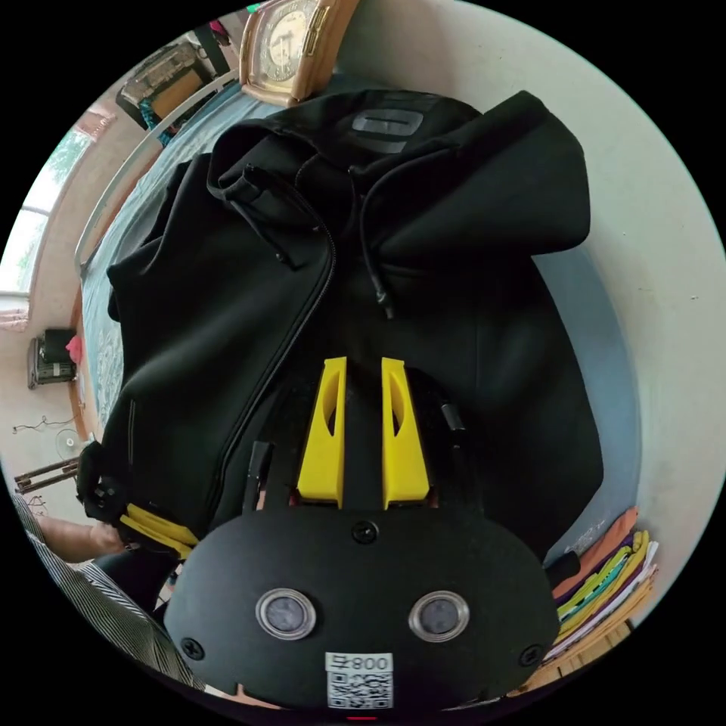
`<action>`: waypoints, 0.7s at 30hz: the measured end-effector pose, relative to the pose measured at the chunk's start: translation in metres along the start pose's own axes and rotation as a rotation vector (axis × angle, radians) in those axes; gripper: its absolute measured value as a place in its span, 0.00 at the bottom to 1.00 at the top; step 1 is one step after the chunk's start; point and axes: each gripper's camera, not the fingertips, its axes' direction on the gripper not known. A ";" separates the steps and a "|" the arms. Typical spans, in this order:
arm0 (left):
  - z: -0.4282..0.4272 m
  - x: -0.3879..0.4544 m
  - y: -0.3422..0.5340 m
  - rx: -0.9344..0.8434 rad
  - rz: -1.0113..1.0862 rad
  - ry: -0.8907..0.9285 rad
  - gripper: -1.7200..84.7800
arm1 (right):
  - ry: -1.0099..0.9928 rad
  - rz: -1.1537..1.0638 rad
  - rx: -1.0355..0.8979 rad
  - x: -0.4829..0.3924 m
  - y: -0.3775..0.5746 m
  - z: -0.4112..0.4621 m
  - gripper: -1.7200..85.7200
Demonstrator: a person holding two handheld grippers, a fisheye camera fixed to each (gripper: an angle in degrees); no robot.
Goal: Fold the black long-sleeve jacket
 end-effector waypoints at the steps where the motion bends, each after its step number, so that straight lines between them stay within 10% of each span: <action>1: 0.002 0.001 -0.001 -0.001 0.005 0.007 0.07 | 0.005 0.003 -0.014 0.002 -0.003 -0.001 0.10; 10: 0.058 0.044 -0.024 -0.118 0.146 0.063 0.04 | 0.131 -0.028 -0.134 0.044 0.004 -0.021 0.03; 21: 0.014 0.076 0.026 0.084 0.088 -0.388 0.09 | -0.013 0.136 0.057 0.076 0.026 -0.058 0.08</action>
